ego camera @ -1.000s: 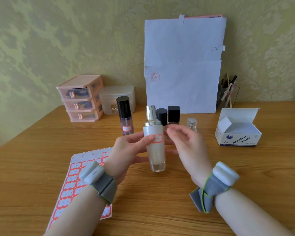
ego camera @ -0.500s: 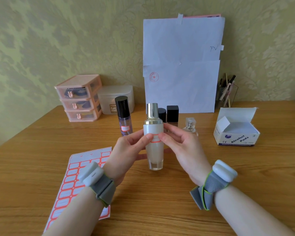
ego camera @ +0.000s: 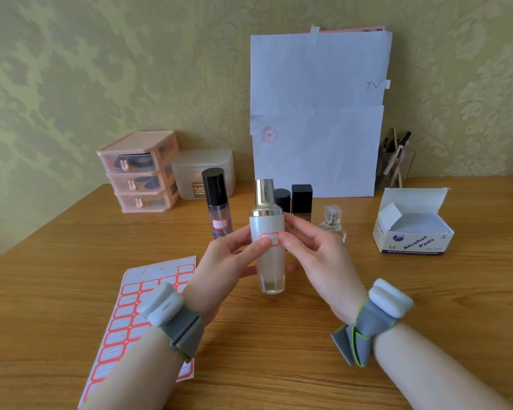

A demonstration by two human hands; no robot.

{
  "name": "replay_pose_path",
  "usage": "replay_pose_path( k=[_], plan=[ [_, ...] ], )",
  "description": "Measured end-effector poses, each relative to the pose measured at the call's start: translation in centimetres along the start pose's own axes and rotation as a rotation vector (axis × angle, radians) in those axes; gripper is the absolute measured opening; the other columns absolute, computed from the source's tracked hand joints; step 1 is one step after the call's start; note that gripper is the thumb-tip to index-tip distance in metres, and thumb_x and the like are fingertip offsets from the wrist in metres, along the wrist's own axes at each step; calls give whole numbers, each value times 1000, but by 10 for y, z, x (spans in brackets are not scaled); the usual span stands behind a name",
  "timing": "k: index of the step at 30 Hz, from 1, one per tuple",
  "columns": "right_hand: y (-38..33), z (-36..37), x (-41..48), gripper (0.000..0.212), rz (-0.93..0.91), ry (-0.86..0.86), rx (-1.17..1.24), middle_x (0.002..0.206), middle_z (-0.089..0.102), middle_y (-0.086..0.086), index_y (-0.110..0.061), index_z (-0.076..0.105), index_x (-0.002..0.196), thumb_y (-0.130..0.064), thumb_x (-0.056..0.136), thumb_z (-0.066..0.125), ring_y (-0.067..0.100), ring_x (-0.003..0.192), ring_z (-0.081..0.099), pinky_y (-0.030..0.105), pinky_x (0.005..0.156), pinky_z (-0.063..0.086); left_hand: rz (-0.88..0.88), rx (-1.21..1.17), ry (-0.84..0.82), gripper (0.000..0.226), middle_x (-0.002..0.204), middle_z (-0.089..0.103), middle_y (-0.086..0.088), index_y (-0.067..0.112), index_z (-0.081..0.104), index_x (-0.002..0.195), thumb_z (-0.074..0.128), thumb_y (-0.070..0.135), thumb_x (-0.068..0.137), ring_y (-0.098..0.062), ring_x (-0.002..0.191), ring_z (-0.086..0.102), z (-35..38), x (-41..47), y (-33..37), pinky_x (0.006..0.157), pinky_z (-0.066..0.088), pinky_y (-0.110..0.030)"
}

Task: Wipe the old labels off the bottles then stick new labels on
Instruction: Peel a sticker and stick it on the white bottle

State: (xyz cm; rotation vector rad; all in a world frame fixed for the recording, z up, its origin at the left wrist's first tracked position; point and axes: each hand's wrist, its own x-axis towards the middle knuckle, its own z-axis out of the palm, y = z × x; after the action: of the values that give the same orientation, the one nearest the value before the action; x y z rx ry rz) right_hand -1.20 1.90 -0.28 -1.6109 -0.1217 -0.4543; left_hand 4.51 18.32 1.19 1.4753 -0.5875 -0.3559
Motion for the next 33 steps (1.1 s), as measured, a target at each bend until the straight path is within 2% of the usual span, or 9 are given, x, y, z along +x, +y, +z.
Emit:
replay_pose_path(
  k=[5,10,13,16,19,24,26,29,33],
  plan=[
    [2,-1,0,42,14,-19,-24,118,71,-17,-34,56,134,-24,94,66,5,108,67,23,68,58,-1,15,-4,28,111,77,0,28,70,122,54,33,100,-13,105,72,-2,1,-3,76,58,-21],
    [3,-1,1,39,4,-6,-70,117,71,-19,-31,53,137,-17,100,55,7,104,68,27,63,58,-19,35,-18,29,113,76,2,27,66,127,49,29,103,-11,106,71,-3,2,-3,78,57,-20],
    [6,-2,1,39,-1,-7,-111,115,71,-19,-34,52,137,-16,103,49,9,101,68,27,64,57,-13,73,-42,31,116,74,1,24,64,129,54,15,101,-13,108,70,-2,1,-4,86,58,-24],
    [6,-1,1,47,1,-44,-151,123,68,-18,-33,48,144,-16,100,51,7,109,66,32,77,58,71,194,-9,44,112,75,8,26,65,126,62,-3,92,-9,104,70,-2,0,-3,90,54,-19],
    [6,4,0,54,-23,-50,-199,133,62,-19,-34,45,146,-14,97,56,6,118,62,47,97,53,134,260,52,51,111,74,15,30,65,123,64,-8,89,-3,105,68,-2,1,-4,90,51,-15],
    [9,4,2,58,-27,-34,-196,134,61,-19,-35,44,146,-8,97,57,6,120,61,51,98,53,180,315,80,54,110,71,26,39,63,118,66,-7,89,6,106,65,-3,3,-5,91,49,-10],
    [9,4,3,60,-33,-36,-192,133,61,-22,-38,44,145,-7,96,59,4,120,61,47,98,54,188,332,80,56,107,71,30,42,62,115,65,-7,89,10,104,64,-3,3,-5,86,47,-5],
    [9,5,2,66,-61,-5,-213,123,64,-27,-52,44,134,-6,91,65,-3,115,61,29,95,55,183,347,87,57,107,70,32,44,61,114,67,-6,88,12,103,63,-4,3,-5,84,46,-4],
    [10,6,-1,62,-74,44,-260,113,70,-22,-48,52,127,-7,85,73,-5,103,66,10,83,51,169,378,92,57,110,70,24,37,63,118,71,-7,83,7,104,64,-9,4,-7,87,50,-9]
  ],
)
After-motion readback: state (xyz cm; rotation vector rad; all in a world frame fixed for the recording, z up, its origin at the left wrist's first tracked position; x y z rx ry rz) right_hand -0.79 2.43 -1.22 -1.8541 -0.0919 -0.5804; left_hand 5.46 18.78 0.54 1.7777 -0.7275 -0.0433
